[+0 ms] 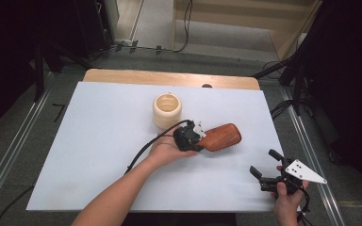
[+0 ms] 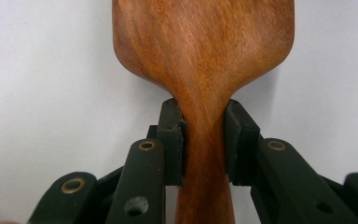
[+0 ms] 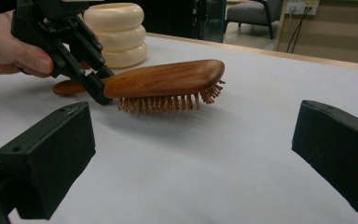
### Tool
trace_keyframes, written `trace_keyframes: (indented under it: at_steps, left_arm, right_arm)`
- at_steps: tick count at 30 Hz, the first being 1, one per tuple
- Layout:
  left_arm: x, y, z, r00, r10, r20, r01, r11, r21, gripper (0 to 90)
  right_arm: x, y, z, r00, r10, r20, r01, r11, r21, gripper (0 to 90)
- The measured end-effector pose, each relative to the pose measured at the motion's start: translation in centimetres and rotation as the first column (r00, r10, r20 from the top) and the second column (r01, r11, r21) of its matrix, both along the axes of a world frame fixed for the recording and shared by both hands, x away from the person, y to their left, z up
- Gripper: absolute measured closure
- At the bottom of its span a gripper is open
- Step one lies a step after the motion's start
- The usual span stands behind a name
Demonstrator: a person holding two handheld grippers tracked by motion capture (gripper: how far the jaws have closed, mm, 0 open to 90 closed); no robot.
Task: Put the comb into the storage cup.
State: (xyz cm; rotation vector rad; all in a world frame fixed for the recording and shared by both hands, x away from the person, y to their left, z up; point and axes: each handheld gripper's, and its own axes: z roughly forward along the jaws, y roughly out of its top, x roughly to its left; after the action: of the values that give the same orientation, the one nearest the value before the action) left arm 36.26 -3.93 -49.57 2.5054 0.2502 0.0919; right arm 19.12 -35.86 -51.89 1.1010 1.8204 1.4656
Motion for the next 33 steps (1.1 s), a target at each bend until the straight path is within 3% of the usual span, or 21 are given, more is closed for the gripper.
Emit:
trace_keyframes:
  at_steps: [6,11,14,17,21,28,33]
  left_arm:
    - [-0.6,0.4,0.2,0.9998,0.006,0.021,-0.005,0.9991,-0.042,72.5]
    - [-0.9,1.5,0.9,0.9992,0.026,0.03,-0.022,0.9923,-0.122,72.5]
    - [-1.1,1.9,1.2,0.9981,0.028,0.055,-0.02,0.9897,-0.142,72.5]
    - [-1.5,2.6,1.7,0.9965,0.046,0.069,-0.034,0.9846,-0.172,72.5]
    - [-1.7,3.8,2.3,0.9927,0.084,0.086,-0.063,0.9719,-0.227,72.5]
    - [-1.9,5.6,2.7,0.9869,0.128,0.099,-0.097,0.9584,-0.268,72.5]
    - [-2.4,6.7,3.1,0.9803,0.163,0.112,-0.122,0.9444,-0.305,72.5]
  right_arm:
    - [0.0,-0.1,0.1,0.9999,0.008,-0.014,-0.008,1.0,0.004,0.0]
    - [-0.1,0.1,0.3,0.9996,0.004,-0.028,-0.004,1.0,-0.009,0.0]
    - [-0.2,0.1,0.5,0.9994,-0.001,-0.033,0.0,1.0,-0.007,0.0]
    - [-0.3,-0.1,0.8,0.9996,-0.01,-0.028,0.01,0.9999,-0.001,0.0]
    - [-0.3,0.2,1.1,0.9992,-0.005,-0.04,0.006,0.9998,0.017,0.0]
    - [0.3,2.1,2.5,0.9981,0.031,-0.054,-0.031,0.9995,0.002,0.0]
    - [1.0,3.7,3.7,0.9963,0.058,-0.063,-0.057,0.9983,0.01,0.0]
